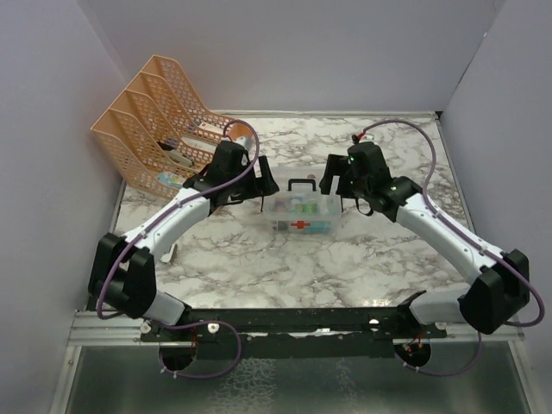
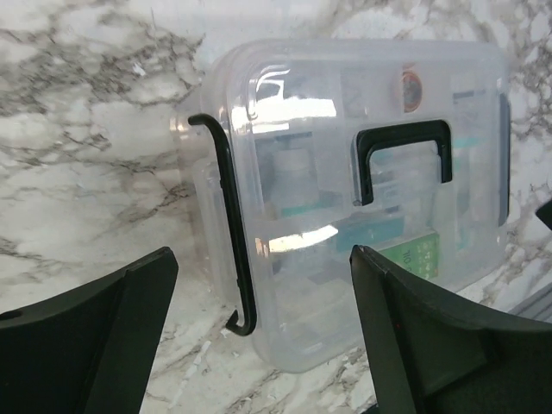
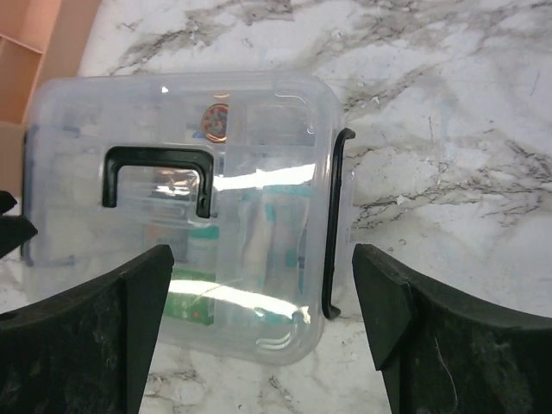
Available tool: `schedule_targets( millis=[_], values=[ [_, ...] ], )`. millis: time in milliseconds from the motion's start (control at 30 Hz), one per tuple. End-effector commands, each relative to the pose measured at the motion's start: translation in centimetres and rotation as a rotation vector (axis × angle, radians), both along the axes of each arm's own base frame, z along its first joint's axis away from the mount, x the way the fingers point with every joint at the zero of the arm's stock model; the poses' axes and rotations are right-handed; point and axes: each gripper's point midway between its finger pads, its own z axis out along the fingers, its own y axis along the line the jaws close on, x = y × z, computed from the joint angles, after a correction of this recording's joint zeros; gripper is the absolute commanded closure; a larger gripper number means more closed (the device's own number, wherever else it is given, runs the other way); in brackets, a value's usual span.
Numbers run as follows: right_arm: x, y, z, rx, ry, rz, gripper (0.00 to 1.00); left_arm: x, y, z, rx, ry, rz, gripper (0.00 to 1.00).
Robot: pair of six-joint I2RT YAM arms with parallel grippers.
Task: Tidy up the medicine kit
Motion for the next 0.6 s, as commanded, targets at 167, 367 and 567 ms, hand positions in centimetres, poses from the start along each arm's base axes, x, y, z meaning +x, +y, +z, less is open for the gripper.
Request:
schedule_targets(
  millis=[167,367,567],
  values=[
    [-5.4,-5.0,8.4,-0.042,-0.171,0.005,0.09,-1.7,7.8,10.7,0.191,-0.356,0.145,0.09],
    [-9.1,-9.3,11.8,-0.039,-0.267,-0.097,0.04,-6.5,12.5,15.5,0.223,-0.567,0.212,0.01],
    [-13.0,-13.5,16.3,0.012,-0.432,-0.187,0.03,-10.9,15.8,18.6,0.218,-0.663,0.265,0.01]
  ],
)
